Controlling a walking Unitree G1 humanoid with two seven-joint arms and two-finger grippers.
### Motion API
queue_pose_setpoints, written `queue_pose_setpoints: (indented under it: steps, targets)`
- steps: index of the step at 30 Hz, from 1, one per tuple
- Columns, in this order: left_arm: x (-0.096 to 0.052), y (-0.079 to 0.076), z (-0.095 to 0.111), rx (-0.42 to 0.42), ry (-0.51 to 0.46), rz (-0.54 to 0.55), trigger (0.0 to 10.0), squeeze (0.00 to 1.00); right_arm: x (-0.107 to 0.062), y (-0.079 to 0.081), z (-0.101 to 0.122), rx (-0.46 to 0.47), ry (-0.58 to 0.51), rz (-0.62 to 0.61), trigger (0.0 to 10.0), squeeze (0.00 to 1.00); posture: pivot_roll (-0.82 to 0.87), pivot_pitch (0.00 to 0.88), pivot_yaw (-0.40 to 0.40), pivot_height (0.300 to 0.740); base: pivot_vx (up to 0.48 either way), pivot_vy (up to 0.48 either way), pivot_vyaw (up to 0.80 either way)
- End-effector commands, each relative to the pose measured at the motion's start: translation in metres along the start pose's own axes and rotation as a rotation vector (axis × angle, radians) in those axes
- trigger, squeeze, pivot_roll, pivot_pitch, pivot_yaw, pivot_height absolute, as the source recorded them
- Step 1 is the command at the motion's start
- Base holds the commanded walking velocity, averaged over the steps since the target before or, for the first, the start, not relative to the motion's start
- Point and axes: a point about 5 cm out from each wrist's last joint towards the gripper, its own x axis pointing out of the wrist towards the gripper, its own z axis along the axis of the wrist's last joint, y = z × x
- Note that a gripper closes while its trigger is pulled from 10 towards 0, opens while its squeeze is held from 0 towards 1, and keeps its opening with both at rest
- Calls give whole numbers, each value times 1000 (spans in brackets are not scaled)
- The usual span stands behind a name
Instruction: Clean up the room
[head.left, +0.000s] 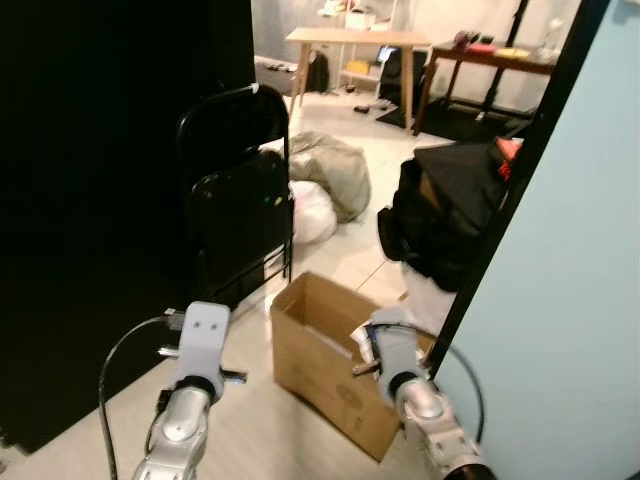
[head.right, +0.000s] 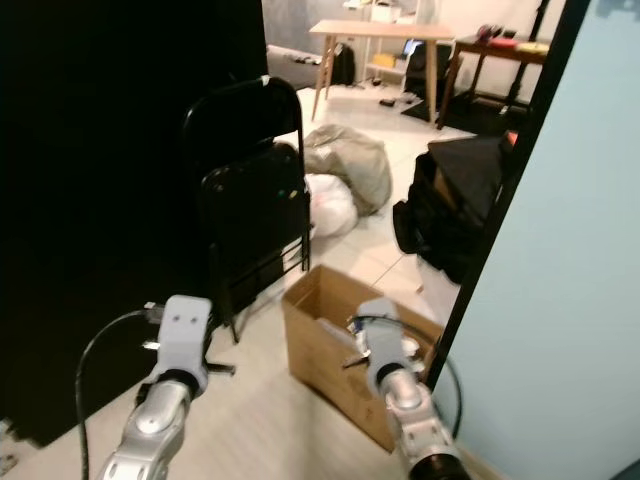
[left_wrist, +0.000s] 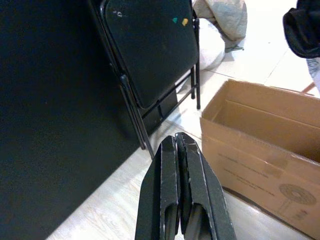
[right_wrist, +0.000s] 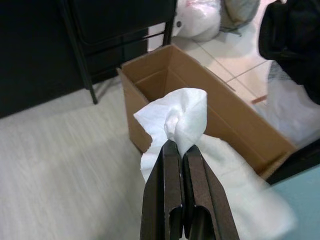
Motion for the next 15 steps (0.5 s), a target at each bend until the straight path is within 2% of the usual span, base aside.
queue_pose_setpoints:
  steps: [1,8,15]
  targets:
    - [0,-3,-2,0,8,-19,10000,0,-1,-9,-3,8,12,-26,10000,0,7,0,-7,740,364,0,-800]
    - [0,-3,-1,0,7,-21,10000,0,-1,-9,-3,19,14,-30,10000,0,8,0,-6,740,356,0,-661]
    - [0,-3,-1,-1,7,-23,10000,0,-1,-7,-4,1,20,-19,10000,0,9,0,-6,740,350,0,0]
